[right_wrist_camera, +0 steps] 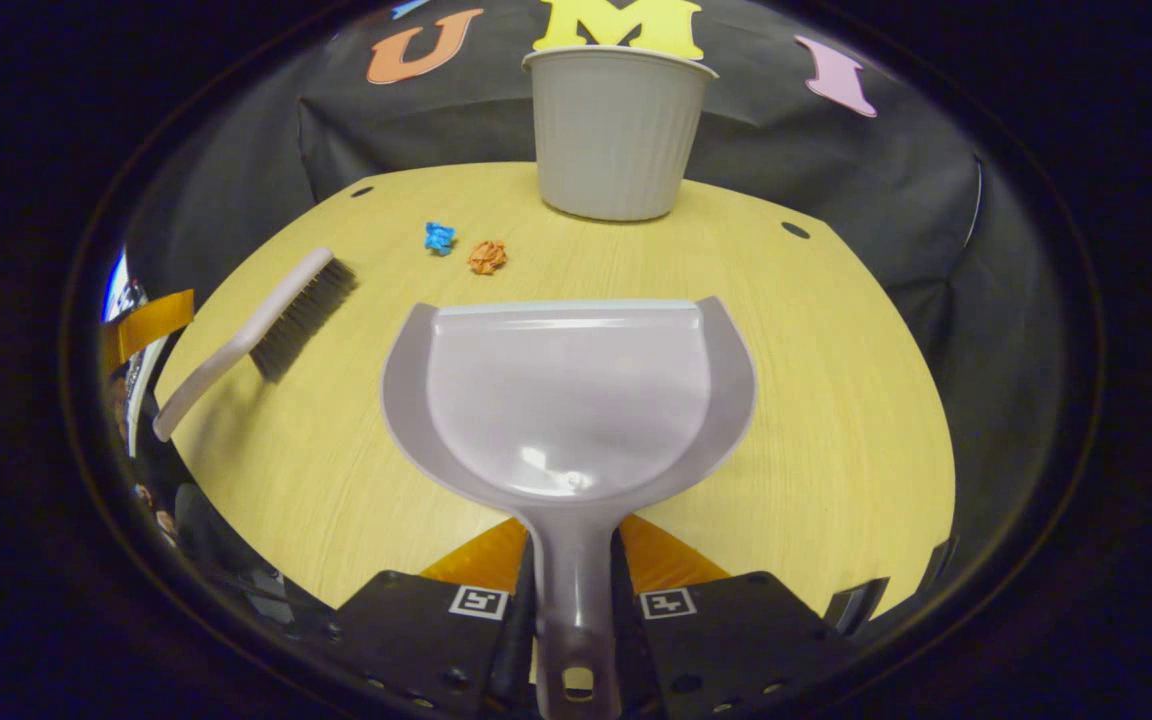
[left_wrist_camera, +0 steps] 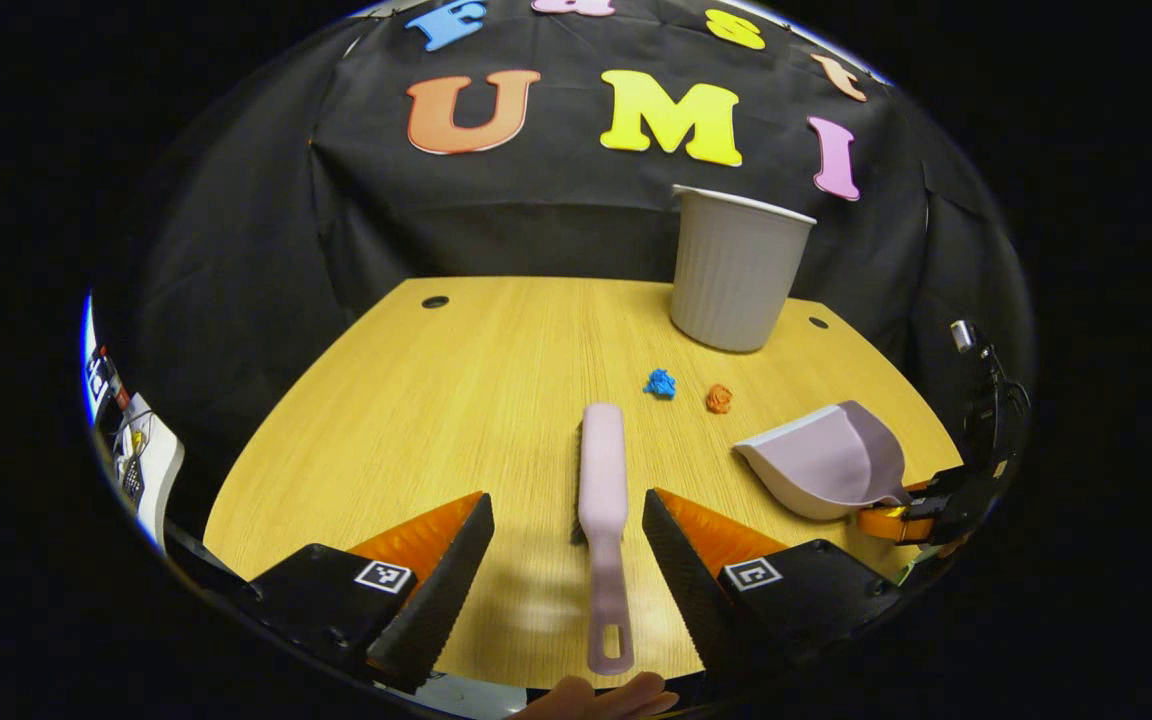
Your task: Pick up the small broom and dustpan from the desktop, sweep the trash into the dustpan with the broom, and then empty the trash into the garbage bin.
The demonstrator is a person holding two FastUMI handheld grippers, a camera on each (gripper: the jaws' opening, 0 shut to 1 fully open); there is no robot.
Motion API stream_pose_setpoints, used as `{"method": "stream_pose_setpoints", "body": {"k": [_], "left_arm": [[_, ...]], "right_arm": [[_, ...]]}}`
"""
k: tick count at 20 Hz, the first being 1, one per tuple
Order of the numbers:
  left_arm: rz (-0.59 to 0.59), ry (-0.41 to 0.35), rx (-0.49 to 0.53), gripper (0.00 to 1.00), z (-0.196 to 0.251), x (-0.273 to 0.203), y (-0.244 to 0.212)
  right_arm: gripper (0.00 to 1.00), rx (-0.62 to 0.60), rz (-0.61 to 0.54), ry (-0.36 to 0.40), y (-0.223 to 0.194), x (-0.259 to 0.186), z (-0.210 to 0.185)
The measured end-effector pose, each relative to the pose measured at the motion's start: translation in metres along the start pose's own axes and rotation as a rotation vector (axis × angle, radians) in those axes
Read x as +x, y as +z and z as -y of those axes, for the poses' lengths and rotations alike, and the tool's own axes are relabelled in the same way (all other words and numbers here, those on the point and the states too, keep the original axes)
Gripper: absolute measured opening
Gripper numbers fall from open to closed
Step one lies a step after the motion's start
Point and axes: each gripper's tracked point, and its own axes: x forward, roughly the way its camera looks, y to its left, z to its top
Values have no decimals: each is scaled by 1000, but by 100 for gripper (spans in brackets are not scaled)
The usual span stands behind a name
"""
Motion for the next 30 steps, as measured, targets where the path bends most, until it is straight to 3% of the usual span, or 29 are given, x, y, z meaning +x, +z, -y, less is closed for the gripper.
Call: {"method": "stream_pose_setpoints", "body": {"k": [4,7,13,14,17,18,19,21,30], "left_arm": [[-188,-46,19,94,8,24,-23],[-252,-21,48,90,4,38,-31],[-382,-53,1,79,9,60,-53],[-389,-38,18,82,7,66,-56],[-413,-61,29,68,12,75,-56],[-435,-72,31,67,14,77,-60],[-453,-72,34,53,15,78,-61],[-472,-71,48,37,12,80,-59],[-494,-96,69,31,10,108,3]], "right_arm": [[33,-20,9,10,-5,-5,8],[33,-56,8,15,-6,-11,13],[33,-148,10,43,9,-21,10],[33,-158,14,48,12,-22,8],[33,-180,5,68,18,-19,5],[33,-188,-2,71,19,-18,6],[33,-194,-8,72,20,-16,7],[33,-208,-14,68,24,-14,11],[33,-258,-72,89,39,6,20]]}}
